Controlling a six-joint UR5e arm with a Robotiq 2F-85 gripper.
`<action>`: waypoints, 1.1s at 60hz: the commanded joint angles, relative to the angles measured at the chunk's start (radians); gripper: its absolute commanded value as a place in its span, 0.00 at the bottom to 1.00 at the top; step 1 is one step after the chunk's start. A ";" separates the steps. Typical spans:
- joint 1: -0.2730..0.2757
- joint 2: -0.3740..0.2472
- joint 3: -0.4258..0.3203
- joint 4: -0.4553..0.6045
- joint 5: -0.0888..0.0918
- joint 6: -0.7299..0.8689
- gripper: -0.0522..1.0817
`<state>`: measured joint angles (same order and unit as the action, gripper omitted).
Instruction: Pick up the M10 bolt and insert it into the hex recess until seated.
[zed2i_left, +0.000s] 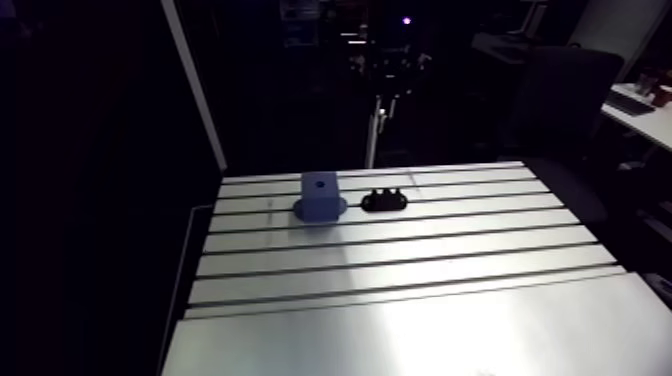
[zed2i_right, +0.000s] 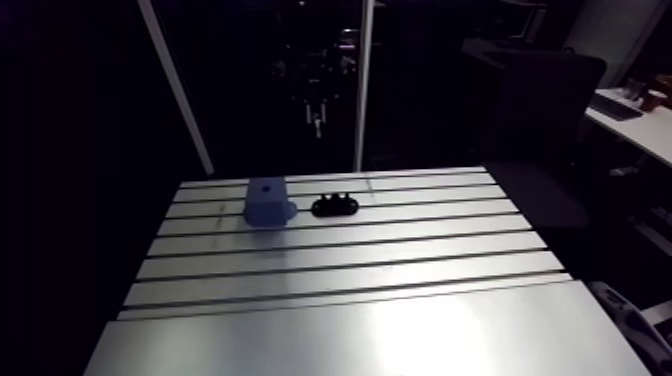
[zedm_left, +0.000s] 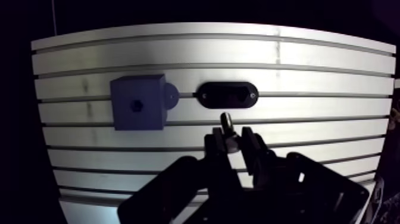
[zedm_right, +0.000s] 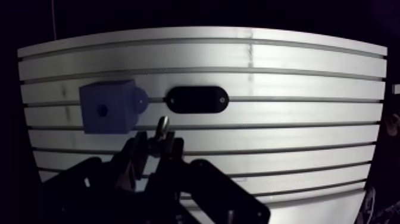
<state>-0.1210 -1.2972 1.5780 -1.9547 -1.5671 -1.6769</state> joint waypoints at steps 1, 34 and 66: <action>0.028 0.008 -0.064 0.107 -0.003 0.134 0.71; 0.115 0.098 -0.101 0.113 -0.005 0.199 0.71; 0.140 0.179 -0.156 0.169 0.003 0.204 0.71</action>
<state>0.0045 -1.1491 1.4475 -1.8135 -1.5653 -1.4737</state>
